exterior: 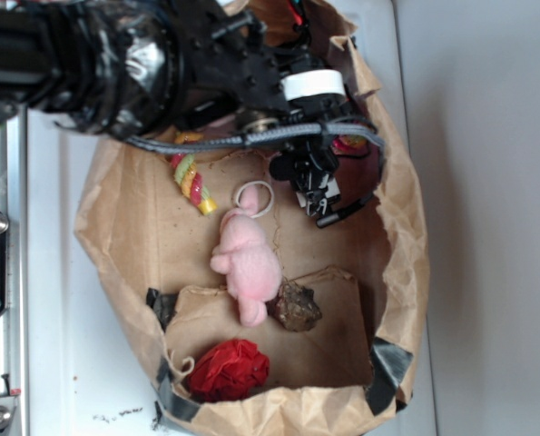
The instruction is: Grab the multicolored rope.
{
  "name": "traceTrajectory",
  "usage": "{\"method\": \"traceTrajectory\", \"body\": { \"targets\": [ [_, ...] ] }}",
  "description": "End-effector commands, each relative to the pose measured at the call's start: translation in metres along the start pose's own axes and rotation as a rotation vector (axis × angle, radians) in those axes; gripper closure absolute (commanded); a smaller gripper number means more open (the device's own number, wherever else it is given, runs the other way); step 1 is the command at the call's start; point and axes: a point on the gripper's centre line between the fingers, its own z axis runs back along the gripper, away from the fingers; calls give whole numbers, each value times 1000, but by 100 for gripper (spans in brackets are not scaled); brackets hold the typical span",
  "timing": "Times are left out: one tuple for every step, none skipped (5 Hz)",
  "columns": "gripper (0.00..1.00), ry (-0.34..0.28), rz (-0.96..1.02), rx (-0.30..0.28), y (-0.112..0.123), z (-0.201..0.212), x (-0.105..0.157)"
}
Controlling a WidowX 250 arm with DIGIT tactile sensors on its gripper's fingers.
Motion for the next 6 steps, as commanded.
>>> {"method": "traceTrajectory", "body": {
  "targets": [
    [41, -79, 8, 0, -1, 2, 29],
    [100, -70, 27, -4, -1, 2, 32],
    [100, -71, 33, -11, -1, 3, 33],
    [100, -61, 43, -19, -1, 7, 36],
    [100, -17, 36, -58, 2, 25, 35],
    [100, 22, 40, -83, 5, 44, 35]
  ]
}}
